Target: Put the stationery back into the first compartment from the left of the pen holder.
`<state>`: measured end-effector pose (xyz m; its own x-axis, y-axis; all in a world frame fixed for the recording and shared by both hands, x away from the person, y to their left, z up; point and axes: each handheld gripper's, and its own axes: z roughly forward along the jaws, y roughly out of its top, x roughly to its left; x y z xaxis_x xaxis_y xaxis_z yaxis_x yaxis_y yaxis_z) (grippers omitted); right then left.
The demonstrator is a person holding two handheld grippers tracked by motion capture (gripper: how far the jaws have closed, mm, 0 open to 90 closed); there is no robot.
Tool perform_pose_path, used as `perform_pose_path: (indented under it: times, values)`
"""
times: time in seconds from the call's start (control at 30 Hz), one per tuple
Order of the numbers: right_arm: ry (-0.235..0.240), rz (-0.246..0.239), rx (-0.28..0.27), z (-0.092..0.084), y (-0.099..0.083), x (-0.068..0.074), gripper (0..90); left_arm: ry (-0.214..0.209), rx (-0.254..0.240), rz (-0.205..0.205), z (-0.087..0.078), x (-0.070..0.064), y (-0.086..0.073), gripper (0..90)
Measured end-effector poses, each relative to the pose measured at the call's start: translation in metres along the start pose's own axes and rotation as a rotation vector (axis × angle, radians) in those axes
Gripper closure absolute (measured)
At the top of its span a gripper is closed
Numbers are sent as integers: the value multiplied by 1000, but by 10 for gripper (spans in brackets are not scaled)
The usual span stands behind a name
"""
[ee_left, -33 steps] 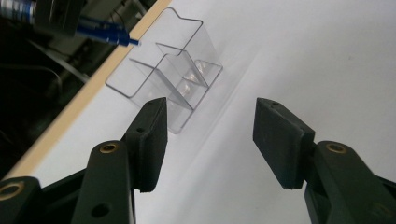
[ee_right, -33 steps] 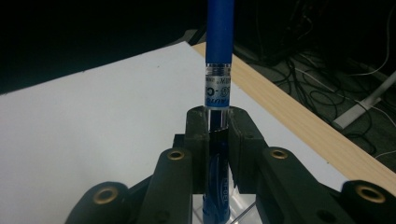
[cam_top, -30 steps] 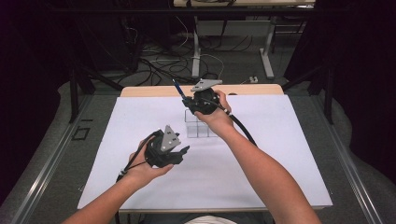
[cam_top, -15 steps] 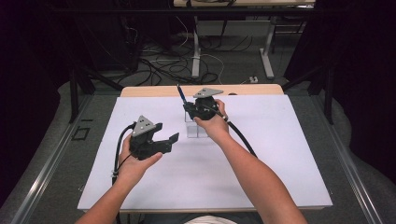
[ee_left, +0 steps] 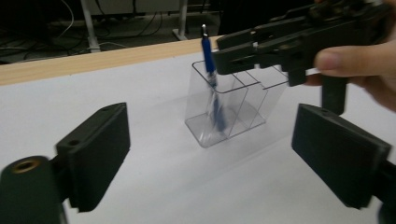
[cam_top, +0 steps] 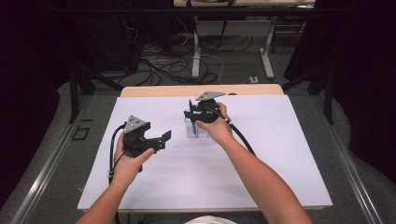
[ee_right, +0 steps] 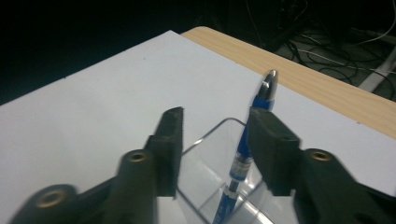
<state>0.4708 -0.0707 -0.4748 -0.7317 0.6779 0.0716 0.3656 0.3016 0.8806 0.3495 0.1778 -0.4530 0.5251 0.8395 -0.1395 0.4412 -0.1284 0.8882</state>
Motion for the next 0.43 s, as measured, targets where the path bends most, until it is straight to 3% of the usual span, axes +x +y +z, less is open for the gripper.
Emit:
perform_pose_path:
  times: [0.07,0.2,0.33,0.43]
  values:
    - [-9,5,-11,-10,1,1,462,2,-5,4,-2,3,0,60]
    - [-45,-25,-21,-37,2,1,436,0,-17,9,-5,8,-1,2]
    - [-95,-54,-24,-65,0,1,255,10,-20,-4,-8,15,-4,2]
    - [-117,-11,-27,-85,-8,0,162,22,-12,-4,-9,19,-7,2]
